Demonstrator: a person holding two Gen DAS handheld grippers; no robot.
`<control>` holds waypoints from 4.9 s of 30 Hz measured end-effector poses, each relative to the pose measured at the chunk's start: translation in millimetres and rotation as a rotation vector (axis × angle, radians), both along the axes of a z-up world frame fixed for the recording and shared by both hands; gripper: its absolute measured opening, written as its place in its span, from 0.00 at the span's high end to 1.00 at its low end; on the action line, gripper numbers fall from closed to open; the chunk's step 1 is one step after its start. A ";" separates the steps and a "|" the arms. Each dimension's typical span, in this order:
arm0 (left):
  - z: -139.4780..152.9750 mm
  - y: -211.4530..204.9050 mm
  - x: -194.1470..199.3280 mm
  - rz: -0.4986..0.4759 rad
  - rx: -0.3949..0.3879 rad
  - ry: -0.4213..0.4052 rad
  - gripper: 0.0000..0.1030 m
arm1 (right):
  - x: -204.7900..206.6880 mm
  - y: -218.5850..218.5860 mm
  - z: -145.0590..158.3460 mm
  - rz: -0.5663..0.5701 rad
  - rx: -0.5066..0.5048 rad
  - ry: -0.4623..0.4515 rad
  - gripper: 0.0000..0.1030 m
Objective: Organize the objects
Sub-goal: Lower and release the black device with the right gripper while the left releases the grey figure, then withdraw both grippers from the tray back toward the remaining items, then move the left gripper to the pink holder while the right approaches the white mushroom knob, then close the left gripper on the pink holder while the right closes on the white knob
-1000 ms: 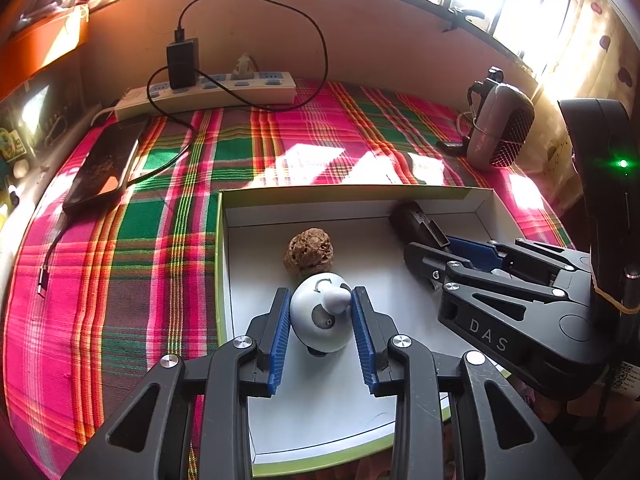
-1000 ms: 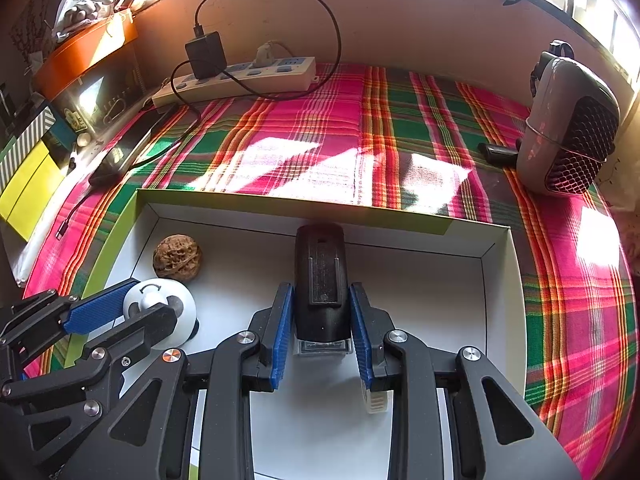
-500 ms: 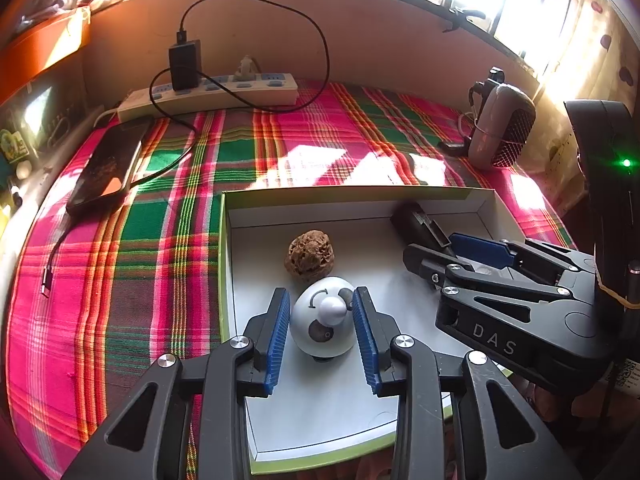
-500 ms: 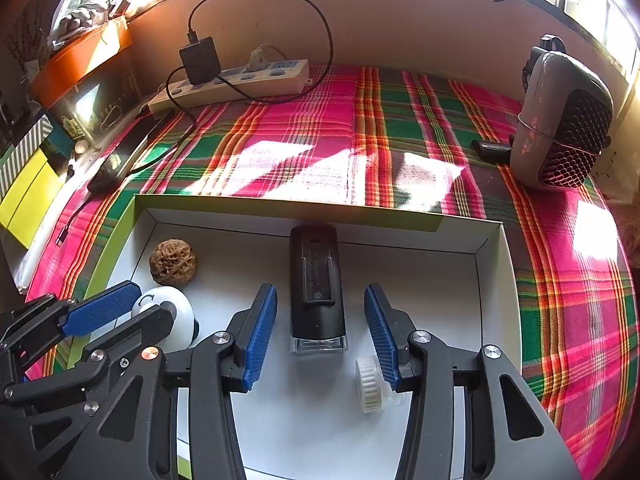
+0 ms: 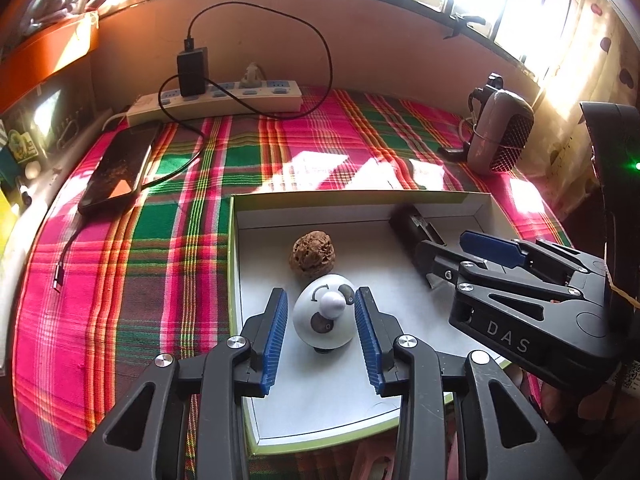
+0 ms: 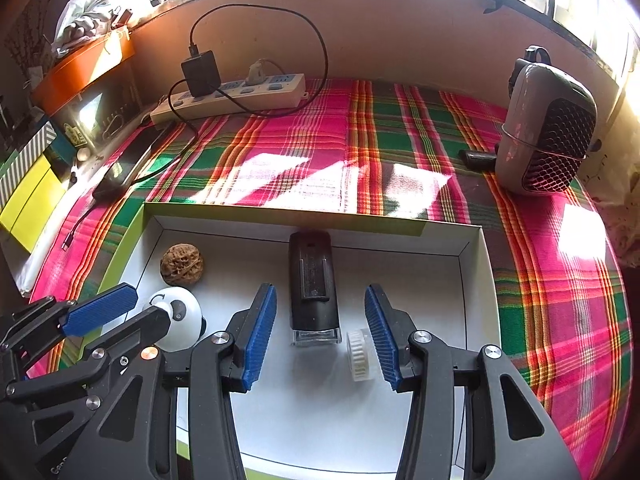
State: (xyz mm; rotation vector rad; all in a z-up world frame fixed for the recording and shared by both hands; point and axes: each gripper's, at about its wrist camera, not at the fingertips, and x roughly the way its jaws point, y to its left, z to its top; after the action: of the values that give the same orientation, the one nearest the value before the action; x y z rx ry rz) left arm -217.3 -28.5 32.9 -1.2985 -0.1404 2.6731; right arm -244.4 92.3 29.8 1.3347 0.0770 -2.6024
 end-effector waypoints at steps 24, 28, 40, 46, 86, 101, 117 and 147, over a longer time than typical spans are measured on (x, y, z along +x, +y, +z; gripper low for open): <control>24.1 -7.1 63.3 0.066 -0.022 0.079 0.68 | 74.6 31.5 26.7 -0.033 -0.042 0.090 0.54; 23.3 -13.4 75.1 0.083 -0.003 0.082 0.68 | 88.2 42.5 27.0 -0.055 -0.042 0.102 0.54; 3.5 -27.3 103.2 0.090 0.043 0.045 0.68 | 121.4 73.5 9.3 -0.109 -0.047 0.089 0.54; -3.6 -26.2 111.9 0.048 0.074 0.028 0.68 | 128.7 80.5 1.3 -0.109 -0.050 0.083 0.54; -17.0 -0.4 105.1 -0.049 0.057 -0.032 0.67 | 109.5 54.8 -23.5 -0.001 0.058 0.054 0.53; -20.2 6.8 89.7 -0.039 0.002 -0.038 0.67 | 108.3 72.7 -22.2 -0.070 0.078 0.056 0.53; -20.9 9.1 88.0 -0.001 -0.055 -0.022 0.74 | 108.9 73.7 -21.7 -0.048 0.050 0.057 0.63; -21.6 5.1 90.6 0.021 -0.071 -0.009 0.85 | 110.4 78.8 -21.2 -0.054 0.024 0.057 0.76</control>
State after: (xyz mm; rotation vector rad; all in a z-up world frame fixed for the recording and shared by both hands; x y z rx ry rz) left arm -126.7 -23.4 11.2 -1.3367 -0.0612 2.7138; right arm -133.9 171.0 8.6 1.2880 0.0832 -2.6930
